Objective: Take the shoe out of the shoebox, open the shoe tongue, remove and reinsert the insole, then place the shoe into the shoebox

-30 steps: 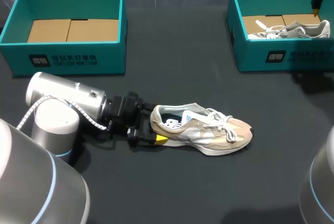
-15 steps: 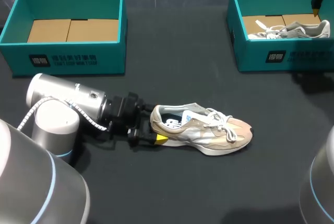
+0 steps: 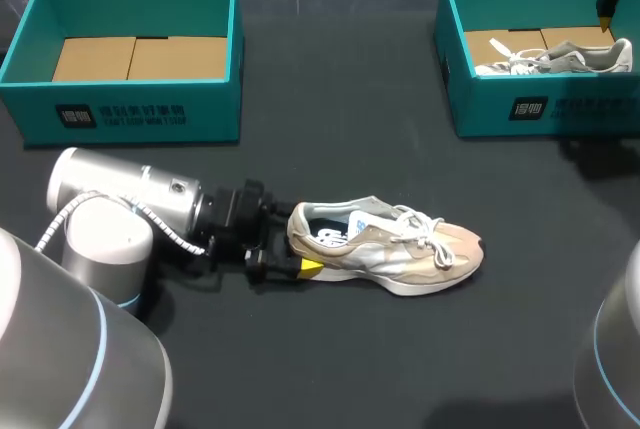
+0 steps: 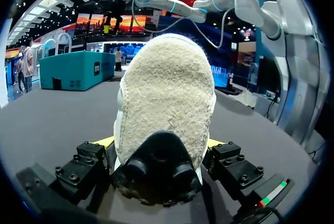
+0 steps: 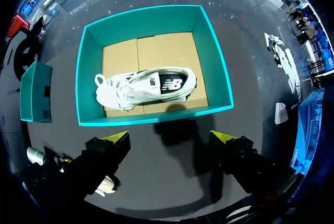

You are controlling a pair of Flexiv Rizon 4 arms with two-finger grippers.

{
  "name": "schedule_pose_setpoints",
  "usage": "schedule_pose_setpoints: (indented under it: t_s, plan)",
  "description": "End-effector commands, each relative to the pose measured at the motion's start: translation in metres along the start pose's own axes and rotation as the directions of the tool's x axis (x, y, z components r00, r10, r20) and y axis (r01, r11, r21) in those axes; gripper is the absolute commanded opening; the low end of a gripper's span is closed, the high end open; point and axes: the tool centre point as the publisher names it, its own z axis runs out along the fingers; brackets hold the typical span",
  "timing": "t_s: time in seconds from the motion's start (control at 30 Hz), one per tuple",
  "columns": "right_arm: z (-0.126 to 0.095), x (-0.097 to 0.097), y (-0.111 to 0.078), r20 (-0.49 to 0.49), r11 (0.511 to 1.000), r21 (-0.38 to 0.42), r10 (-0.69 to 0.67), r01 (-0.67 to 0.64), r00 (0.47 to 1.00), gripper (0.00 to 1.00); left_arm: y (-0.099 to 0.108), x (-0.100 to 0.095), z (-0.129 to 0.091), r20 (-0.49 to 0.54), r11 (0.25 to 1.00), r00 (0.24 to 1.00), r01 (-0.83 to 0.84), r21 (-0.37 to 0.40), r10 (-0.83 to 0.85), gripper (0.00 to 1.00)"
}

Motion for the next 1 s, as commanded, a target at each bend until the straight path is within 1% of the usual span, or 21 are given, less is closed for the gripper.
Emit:
schedule_pose_setpoints:
  t_s: [0.03,1.0]
  plan:
    - [-0.0002,-0.0002,-0.0010,0.000,1.000,-0.001,0.000,0.000,1.000,1.00,0.0035,0.0078,0.0008,0.017,1.000,1.000,0.002,-0.003,-0.002,0.00]
    - [-0.0002,-0.0002,-0.0010,0.000,1.000,-0.001,0.000,0.000,1.000,1.00,0.0040,0.0079,0.0009,0.027,1.000,1.000,0.014,-0.005,-0.014,0.00]
